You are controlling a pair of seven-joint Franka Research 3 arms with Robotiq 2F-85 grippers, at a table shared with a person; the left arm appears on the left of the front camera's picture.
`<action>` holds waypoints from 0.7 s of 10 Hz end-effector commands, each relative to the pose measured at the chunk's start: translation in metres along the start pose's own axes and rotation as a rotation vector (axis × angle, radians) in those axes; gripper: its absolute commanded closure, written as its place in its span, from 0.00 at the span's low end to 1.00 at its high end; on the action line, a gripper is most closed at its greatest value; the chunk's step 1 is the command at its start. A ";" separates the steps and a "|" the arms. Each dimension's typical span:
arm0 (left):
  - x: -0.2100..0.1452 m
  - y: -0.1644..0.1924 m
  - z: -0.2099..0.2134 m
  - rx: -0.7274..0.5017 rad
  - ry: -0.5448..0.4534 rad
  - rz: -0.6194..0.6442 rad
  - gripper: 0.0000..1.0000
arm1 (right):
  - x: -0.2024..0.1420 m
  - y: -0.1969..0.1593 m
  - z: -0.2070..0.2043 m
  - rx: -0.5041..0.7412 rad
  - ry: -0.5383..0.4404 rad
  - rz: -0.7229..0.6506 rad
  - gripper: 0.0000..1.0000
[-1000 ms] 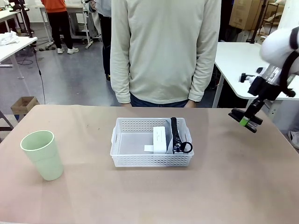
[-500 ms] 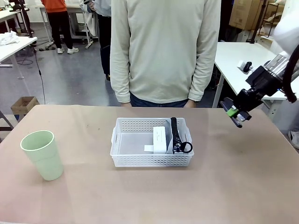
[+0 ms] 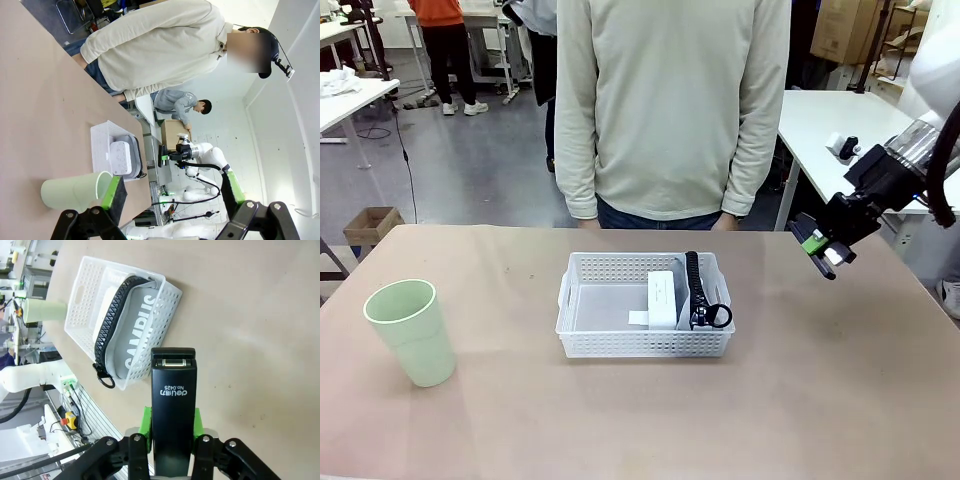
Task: Efficiently arrange items inside the basket to fit them all.
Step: Pick up the Stapler and place it inside the Organizing basket.
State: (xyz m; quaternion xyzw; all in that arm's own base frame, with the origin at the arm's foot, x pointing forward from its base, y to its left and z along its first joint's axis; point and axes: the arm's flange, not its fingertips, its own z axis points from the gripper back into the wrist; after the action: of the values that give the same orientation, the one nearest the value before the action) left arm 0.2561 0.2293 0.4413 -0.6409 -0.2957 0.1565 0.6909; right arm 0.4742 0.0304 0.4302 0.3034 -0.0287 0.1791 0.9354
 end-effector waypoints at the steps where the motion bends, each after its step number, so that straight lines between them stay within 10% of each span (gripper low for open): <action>1: -0.001 -0.001 0.001 -0.010 0.007 -0.016 0.00 | -0.001 0.002 0.000 -0.001 -0.001 -0.001 0.63; 7: -0.001 -0.001 0.001 -0.010 0.007 -0.016 0.00 | 0.025 0.199 -0.068 -0.179 0.023 0.278 0.63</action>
State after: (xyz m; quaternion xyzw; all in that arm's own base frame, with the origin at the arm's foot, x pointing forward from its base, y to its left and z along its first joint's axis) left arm 0.2560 0.2294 0.4412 -0.6410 -0.2958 0.1565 0.6908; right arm 0.4163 0.2180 0.4967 0.2356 -0.0775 0.3129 0.9168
